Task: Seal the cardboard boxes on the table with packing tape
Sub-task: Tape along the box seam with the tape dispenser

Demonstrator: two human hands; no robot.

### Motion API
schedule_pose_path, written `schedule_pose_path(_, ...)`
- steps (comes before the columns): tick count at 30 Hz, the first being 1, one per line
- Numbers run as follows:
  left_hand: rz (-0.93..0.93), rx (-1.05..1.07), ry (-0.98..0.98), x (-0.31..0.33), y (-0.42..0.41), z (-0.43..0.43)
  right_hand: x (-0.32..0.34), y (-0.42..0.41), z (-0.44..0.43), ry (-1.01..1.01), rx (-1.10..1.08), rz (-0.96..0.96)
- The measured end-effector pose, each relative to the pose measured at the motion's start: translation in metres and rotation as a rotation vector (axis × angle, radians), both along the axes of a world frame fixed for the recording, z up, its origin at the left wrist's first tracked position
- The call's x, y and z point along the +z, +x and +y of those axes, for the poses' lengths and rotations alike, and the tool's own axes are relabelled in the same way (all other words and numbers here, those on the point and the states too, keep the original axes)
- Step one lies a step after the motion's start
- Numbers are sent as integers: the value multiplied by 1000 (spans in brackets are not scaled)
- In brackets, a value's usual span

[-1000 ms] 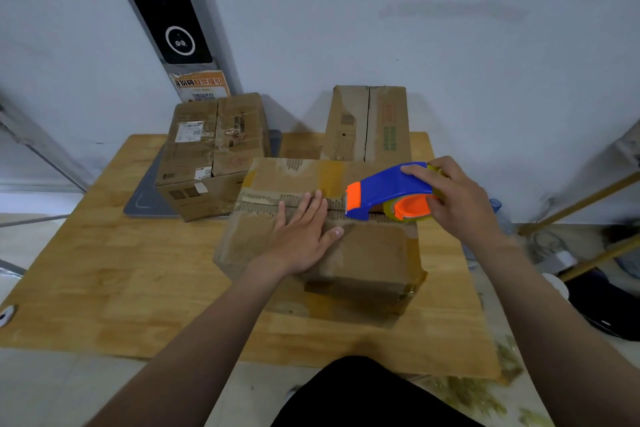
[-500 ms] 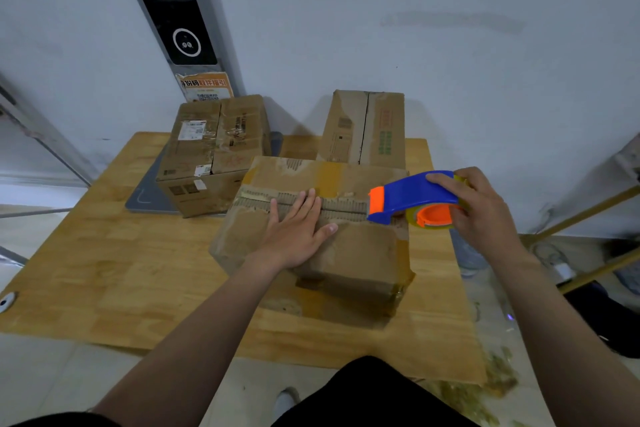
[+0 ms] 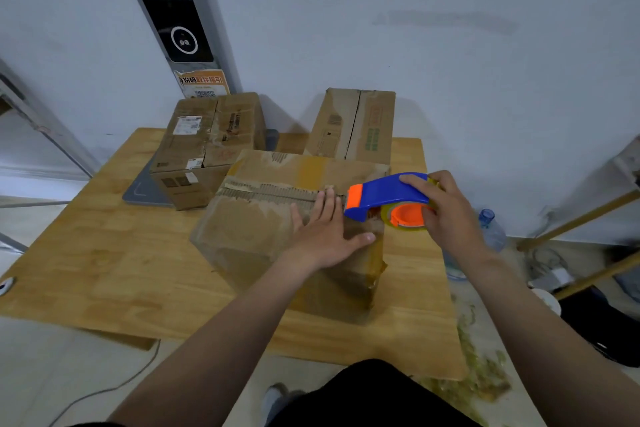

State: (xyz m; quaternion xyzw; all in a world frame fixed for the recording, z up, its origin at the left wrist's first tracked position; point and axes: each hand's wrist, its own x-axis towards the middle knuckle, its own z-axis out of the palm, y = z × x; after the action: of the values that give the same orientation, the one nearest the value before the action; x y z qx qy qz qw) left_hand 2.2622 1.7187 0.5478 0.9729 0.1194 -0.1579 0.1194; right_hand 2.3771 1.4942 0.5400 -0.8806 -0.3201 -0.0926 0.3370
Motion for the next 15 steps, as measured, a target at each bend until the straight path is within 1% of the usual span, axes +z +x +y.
schedule_pose_path(5,2,157,34,-4,4,-30,3,2,-1,-6,28,-5)
schedule_pose_path(11,-39,217,49,-5,2,-37,5,3,-5,-64,32,-32)
schedule_pose_path(15,-61,230,78,-8,2,-39,2,4,-7,-41,39,-6)
